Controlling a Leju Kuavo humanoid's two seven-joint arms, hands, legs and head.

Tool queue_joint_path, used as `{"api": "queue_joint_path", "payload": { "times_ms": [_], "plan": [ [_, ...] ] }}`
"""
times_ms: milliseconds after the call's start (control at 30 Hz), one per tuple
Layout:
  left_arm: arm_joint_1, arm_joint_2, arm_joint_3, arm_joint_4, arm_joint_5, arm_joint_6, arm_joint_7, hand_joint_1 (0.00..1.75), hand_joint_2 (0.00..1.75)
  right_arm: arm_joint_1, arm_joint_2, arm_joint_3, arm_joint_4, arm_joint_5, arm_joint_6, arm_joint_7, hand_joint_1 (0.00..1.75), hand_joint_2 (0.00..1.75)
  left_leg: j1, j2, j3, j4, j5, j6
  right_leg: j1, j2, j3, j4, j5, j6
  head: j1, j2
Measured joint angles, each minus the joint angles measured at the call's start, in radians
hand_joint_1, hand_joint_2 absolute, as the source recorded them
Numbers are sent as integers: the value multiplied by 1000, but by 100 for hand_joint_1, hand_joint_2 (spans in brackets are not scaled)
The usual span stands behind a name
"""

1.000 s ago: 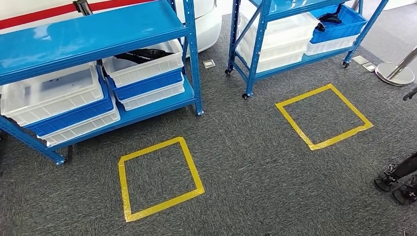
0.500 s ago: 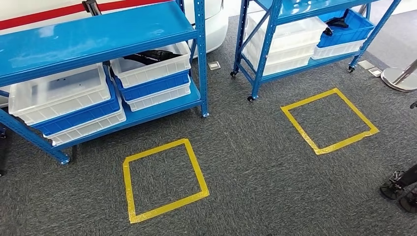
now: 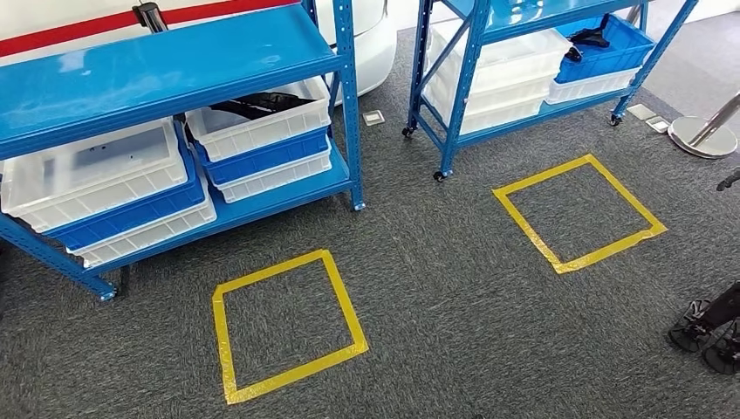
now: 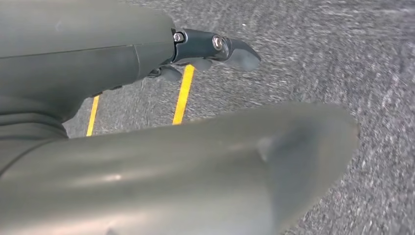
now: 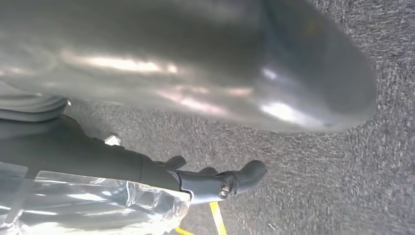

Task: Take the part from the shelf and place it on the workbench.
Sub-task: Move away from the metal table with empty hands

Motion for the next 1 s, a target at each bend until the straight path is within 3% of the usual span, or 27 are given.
{"api": "queue_joint_path", "payload": {
  "times_ms": [100,167,267,300,333,367,433,500,600,667,767,800,833,867,933,1000],
  "plan": [
    [-2,1,0,0,-5,-3,0,0,0,1,1,-6,0,16,0,5,0,0,-9,-8,8,-20,2,21,3,-9,4,-7,-2,20,1,0],
    [-2,0,0,0,-6,-3,0,0,0,-1,0,-10,-1,23,0,5,0,0,-9,-18,24,-45,15,39,7,-10,-13,32,-26,19,5,0],
    [-3,-1,0,0,-7,-3,1,0,0,1,-2,-20,-2,26,0,5,0,0,-17,-32,30,-55,20,51,10,-8,-110,221,-105,1,10,0],
    [-3,-1,0,0,-7,-3,2,0,0,2,-2,-24,-2,27,0,5,0,0,-21,-39,30,-54,20,52,10,-7,-137,267,-117,1,11,0],
    [-3,-1,0,0,-7,-3,2,0,0,4,-2,-28,-2,27,0,4,0,0,-24,-47,30,-54,19,52,11,-6,-143,270,-109,6,11,0],
    [-3,-1,0,0,-7,-3,3,0,0,4,-3,-32,-2,29,0,4,0,0,-27,-55,31,-53,19,52,12,-4,-127,231,-86,12,11,0],
    [-3,-1,0,0,-10,-3,4,0,0,4,-3,-38,-2,34,0,3,0,0,-32,-74,32,-48,16,49,14,15,-63,87,-24,19,11,0],
    [-3,0,0,0,-14,-3,4,0,0,3,-3,-45,-2,38,0,-1,0,0,-37,-88,29,-40,10,43,17,33,-17,-5,12,10,10,0],
    [-1,2,0,0,-16,-3,5,0,0,0,-1,-55,-2,40,0,-10,0,0,-37,-95,22,-32,4,34,15,24,-6,-18,20,-7,10,0],
    [0,4,0,0,-16,-1,5,0,0,0,2,-58,-3,41,0,-15,0,0,-33,-68,4,11,-23,20,8,14,-2,-21,22,-18,7,0],
    [-2,4,0,0,-16,5,3,0,0,0,6,-64,-3,41,0,-22,0,0,-15,-24,-86,195,-119,-6,7,-2,1,-22,18,-29,3,0],
    [-2,4,0,0,-15,8,1,0,0,0,7,-68,-3,40,0,-24,0,0,-8,-19,-114,247,-135,-13,7,-7,1,-22,17,-29,3,0],
    [-1,5,0,0,-15,11,0,0,0,-1,8,-71,-3,40,0,-26,0,0,-1,-16,-128,270,-133,-18,7,-10,2,-21,16,-28,3,0],
    [-1,5,0,0,-14,14,-2,0,0,-1,9,-73,-3,39,0,-28,0,0,4,-15,-117,243,-107,-20,7,-12,4,-22,15,-27,3,0],
    [0,8,0,0,-14,17,-4,0,0,-3,13,-78,-3,39,0,-32,0,0,9,-8,-48,103,-33,-16,6,-14,10,-22,12,-22,3,0],
    [-2,11,0,0,-14,18,-5,0,0,-5,19,-82,-3,38,0,-37,0,0,4,1,6,-5,3,-6,10,-15,13,-23,9,-14,4,0]
  ]
}}
